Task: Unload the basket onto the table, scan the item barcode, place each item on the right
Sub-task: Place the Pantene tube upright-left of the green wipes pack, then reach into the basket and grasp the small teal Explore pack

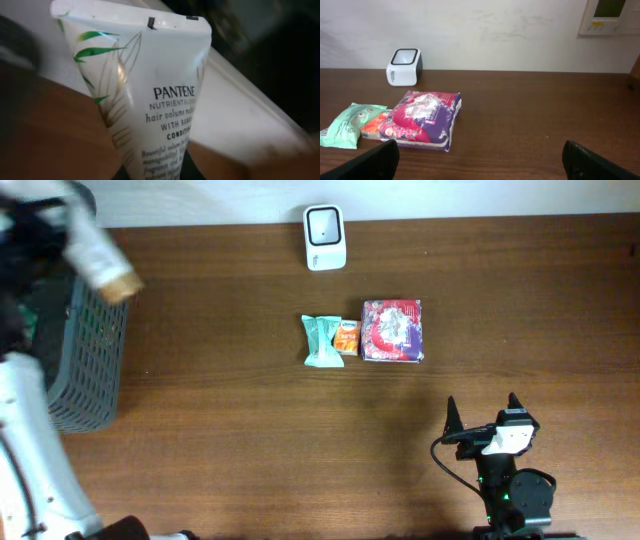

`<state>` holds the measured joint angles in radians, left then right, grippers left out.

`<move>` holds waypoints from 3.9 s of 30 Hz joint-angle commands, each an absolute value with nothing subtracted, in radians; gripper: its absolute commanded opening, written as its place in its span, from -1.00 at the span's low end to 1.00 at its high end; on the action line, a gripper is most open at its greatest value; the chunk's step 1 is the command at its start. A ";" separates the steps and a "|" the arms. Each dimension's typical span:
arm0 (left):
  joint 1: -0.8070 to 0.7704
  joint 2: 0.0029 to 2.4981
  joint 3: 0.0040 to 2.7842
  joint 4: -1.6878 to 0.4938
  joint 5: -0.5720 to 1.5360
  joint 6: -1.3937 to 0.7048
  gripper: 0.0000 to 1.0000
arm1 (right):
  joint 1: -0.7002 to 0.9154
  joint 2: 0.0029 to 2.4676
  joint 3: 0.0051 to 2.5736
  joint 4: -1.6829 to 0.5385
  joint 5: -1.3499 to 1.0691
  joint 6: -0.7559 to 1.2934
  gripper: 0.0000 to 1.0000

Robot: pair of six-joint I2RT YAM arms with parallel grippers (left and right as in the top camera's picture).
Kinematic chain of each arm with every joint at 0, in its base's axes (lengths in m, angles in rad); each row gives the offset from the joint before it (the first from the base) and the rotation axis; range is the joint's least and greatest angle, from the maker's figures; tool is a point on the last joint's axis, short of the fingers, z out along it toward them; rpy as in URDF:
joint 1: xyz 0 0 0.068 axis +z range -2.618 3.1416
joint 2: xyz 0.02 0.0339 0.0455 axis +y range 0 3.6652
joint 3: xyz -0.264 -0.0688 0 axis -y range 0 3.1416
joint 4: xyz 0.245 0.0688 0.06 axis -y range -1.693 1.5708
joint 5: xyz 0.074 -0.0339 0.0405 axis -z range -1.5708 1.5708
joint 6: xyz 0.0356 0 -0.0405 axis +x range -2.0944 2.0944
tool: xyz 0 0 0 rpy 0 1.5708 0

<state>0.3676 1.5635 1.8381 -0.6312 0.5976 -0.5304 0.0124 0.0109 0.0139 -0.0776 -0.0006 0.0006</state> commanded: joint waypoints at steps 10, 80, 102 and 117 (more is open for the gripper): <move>-0.196 1.977 1.852 -0.843 0.333 -0.274 -0.88 | 0.006 0.006 0.006 -0.080 0.005 0.004 0.97; 0.653 2.213 1.814 -0.508 -0.099 0.548 0.58 | 0.006 0.006 0.006 -0.080 0.004 0.004 0.98; 0.624 2.111 1.837 -0.510 -0.027 0.271 -1.00 | 0.006 0.006 0.006 -0.080 0.004 0.004 0.98; 0.620 2.203 1.837 -0.443 0.233 0.124 0.31 | 0.006 0.006 0.006 -0.080 0.004 0.004 0.97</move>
<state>0.6220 2.1063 1.8271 -0.4767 0.1936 0.2016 0.0124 0.0113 0.0139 -0.0776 -0.0006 0.0006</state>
